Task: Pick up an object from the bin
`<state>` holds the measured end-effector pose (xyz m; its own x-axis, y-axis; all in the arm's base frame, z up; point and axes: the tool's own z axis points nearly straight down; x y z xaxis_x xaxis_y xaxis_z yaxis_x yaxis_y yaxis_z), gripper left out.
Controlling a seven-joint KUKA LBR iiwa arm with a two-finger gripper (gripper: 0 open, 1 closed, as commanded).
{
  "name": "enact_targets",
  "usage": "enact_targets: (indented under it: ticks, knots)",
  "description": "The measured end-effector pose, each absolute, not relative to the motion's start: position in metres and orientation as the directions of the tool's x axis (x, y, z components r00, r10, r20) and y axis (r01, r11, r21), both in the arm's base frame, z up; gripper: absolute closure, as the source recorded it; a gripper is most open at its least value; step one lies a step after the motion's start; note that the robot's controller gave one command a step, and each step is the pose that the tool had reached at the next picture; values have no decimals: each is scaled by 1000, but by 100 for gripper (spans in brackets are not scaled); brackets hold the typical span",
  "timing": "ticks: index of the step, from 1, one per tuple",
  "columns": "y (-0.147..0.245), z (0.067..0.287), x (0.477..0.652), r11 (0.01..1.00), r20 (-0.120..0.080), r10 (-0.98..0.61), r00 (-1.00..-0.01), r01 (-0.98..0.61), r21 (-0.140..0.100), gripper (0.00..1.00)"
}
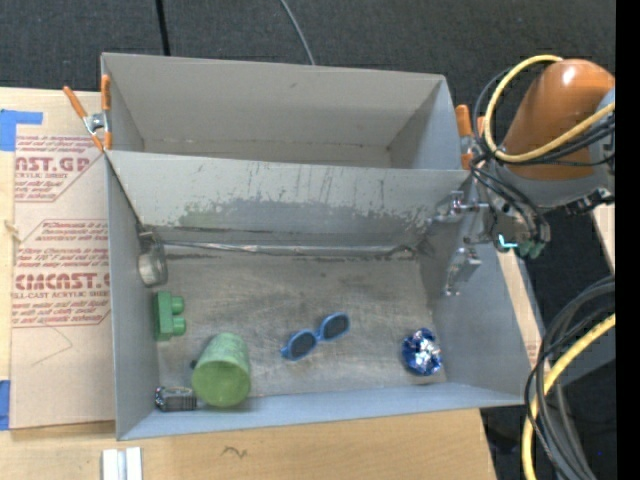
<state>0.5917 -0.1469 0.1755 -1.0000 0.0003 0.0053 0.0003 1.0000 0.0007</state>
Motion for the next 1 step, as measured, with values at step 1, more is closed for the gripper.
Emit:
enact_targets:
  ticks: [1]
  knots:
    - [-73,81,540,996,10,-94,-996,-94,6,0]
